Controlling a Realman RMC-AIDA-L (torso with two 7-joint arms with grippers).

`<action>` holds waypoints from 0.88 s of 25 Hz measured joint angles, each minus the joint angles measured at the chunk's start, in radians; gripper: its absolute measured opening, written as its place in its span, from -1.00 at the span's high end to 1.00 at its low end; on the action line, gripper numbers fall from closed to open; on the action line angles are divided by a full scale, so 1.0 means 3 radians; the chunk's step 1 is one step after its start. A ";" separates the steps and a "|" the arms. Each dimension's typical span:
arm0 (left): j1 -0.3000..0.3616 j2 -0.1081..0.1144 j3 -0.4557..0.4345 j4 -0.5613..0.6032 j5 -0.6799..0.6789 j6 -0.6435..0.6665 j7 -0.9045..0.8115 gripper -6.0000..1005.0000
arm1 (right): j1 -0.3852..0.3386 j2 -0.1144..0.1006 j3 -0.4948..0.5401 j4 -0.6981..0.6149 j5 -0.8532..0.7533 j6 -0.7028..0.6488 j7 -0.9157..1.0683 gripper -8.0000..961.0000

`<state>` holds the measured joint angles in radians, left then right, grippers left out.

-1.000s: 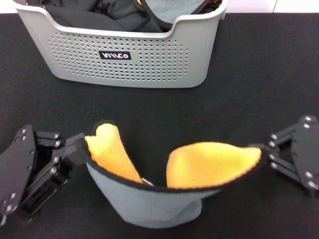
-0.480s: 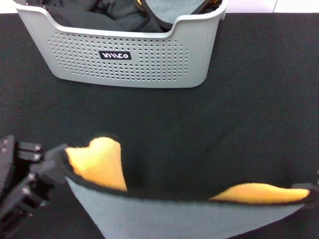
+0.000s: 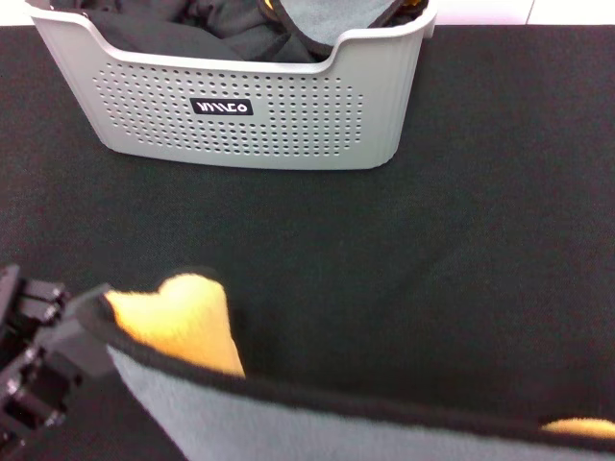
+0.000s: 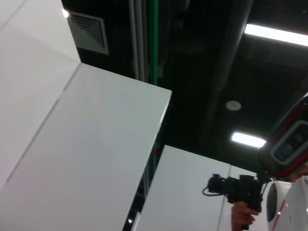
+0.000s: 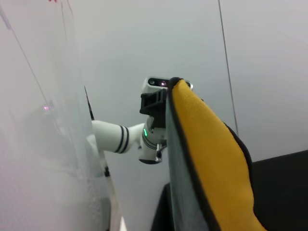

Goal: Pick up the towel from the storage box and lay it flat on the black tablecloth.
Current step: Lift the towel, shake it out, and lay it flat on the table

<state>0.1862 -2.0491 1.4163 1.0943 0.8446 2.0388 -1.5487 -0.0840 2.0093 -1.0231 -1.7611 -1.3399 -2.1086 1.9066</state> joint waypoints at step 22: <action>-0.1646 -0.0002 -0.0137 -0.3081 0.0179 -0.0052 0.0916 0.97 | 0.0404 -0.0028 0.0017 0.1648 -0.0726 0.0335 -0.0267 0.97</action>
<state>-0.3077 -2.0496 1.3751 0.1701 0.8983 2.0230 -1.2739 0.0373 2.0010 -1.0179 -1.2667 -1.5578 -2.0083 1.8267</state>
